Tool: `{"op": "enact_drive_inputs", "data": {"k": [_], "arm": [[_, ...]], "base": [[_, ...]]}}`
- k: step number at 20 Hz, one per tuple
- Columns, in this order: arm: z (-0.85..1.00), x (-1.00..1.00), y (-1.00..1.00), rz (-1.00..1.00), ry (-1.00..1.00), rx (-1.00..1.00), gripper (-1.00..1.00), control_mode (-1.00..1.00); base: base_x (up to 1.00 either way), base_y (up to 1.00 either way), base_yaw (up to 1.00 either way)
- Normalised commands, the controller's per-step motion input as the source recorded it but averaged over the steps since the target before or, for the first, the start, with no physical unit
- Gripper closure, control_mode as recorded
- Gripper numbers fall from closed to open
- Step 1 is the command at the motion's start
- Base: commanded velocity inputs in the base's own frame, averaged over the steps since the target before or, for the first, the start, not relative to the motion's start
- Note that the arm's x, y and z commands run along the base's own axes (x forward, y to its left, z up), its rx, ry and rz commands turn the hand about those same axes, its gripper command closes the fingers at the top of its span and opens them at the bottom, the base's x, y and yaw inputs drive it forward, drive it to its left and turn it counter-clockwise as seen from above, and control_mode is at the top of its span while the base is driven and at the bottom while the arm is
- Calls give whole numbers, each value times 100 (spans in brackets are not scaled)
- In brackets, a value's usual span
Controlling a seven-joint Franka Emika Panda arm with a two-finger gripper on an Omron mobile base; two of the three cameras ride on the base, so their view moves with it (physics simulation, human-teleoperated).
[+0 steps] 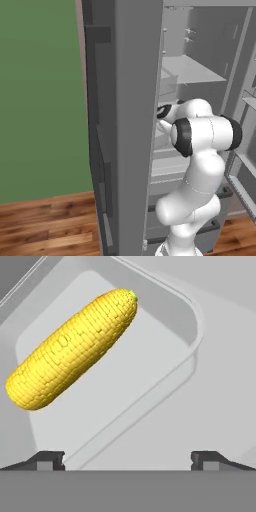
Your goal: Place the tupperware containing the shrimp and corn meal in the microwave. Close the microwave door and press the start button to reheat the meal.
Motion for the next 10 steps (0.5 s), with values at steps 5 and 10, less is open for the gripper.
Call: {"op": "enact_drive_inputs", "data": {"k": [5,10], "arm": [[-26,12,0,-5,2,0,-100,-100],[17,-12,0,-2,0,1,-100,-100]], "base": [[0,0,0],[0,0,0]]}}
